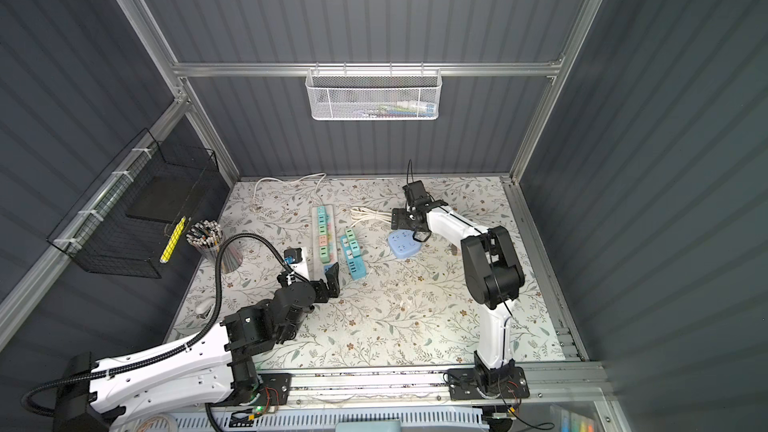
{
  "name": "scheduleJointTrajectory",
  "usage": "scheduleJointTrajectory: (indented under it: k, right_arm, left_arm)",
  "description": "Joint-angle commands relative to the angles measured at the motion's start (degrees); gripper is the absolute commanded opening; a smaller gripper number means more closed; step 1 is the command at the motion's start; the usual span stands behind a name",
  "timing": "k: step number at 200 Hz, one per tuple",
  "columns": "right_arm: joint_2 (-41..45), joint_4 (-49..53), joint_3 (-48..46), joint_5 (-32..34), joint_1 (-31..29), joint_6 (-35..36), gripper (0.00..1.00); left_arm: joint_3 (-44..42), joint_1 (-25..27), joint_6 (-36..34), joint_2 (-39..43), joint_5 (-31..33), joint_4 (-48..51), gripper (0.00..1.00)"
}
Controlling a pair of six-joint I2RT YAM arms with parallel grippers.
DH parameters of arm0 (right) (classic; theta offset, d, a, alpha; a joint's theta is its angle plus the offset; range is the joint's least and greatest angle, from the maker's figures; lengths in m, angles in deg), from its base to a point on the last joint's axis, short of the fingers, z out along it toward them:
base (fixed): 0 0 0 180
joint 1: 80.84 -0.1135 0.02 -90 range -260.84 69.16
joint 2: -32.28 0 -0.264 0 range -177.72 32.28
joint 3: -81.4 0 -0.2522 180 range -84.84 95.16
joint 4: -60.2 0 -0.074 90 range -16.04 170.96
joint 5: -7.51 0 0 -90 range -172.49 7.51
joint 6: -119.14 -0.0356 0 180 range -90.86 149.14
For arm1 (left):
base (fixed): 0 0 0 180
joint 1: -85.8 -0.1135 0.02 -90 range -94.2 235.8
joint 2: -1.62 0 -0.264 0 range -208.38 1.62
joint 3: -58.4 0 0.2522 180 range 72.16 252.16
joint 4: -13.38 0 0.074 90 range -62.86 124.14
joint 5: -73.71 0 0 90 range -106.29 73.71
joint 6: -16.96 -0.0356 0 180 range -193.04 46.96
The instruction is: Insert the plug
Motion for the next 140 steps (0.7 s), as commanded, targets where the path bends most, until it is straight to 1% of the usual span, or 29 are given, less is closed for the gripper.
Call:
scheduleJointTrajectory:
  k: [1,21,49,70,100,124,140]
  right_arm:
    - [-2.8,4.0,2.9,-1.8,0.3,0.7,0.91]
    - [-3.2,3.7,2.7,-4.0,0.3,0.1,0.89]
    - [-0.5,-0.6,-2.9,-6.3,-0.4,-1.1,0.87]
    - [1.1,-1.5,-6.9,-5.3,-2.1,-1.5,0.85]
    - [3.4,-5.6,-13.1,-6.9,-4.1,-1.7,0.82]
    - [4.7,-5.7,-14.5,-5.8,-6.2,-1.5,0.81]
    - [5.3,-5.7,-14.8,-5.6,-6.3,-1.8,0.81]
  left_arm:
    - [1.5,-0.4,-0.7,1.4,0.4,2.0,1.0]
    - [1.6,-0.5,-0.8,2.0,0.6,2.6,1.0]
    - [1.3,-0.5,-0.4,2.3,0.5,2.7,1.0]
    - [0.9,-0.5,0.0,2.2,0.2,2.0,1.0]
    - [0.2,-0.5,0.8,2.7,0.3,1.1,1.0]
    - [0.2,-0.5,1.1,3.3,0.2,1.5,1.0]
    - [-0.1,-0.5,1.8,3.7,0.1,2.1,1.0]
